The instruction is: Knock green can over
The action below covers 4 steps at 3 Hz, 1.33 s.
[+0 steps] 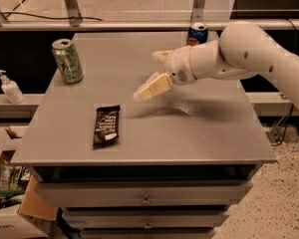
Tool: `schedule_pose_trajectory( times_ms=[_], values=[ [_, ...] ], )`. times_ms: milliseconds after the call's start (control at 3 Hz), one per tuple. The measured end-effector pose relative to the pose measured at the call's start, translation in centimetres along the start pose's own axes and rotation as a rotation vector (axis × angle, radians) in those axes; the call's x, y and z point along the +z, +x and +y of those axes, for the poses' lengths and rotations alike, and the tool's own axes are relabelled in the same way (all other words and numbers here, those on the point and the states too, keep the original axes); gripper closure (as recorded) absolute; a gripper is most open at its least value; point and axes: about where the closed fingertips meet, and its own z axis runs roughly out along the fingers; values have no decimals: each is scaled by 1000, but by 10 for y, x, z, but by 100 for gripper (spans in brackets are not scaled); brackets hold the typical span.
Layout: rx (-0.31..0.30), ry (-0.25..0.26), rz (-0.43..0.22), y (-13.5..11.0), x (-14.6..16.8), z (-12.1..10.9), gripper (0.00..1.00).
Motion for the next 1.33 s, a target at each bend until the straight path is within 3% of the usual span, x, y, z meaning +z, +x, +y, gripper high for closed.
schedule_pose_trajectory(
  times_ms=[667, 1000, 1333],
  values=[
    [81, 0, -164, -34, 68, -7, 0],
    [120, 4, -218, -48, 94, 3, 0],
    [189, -24, -286, -55, 116, 15, 0]
  ],
)
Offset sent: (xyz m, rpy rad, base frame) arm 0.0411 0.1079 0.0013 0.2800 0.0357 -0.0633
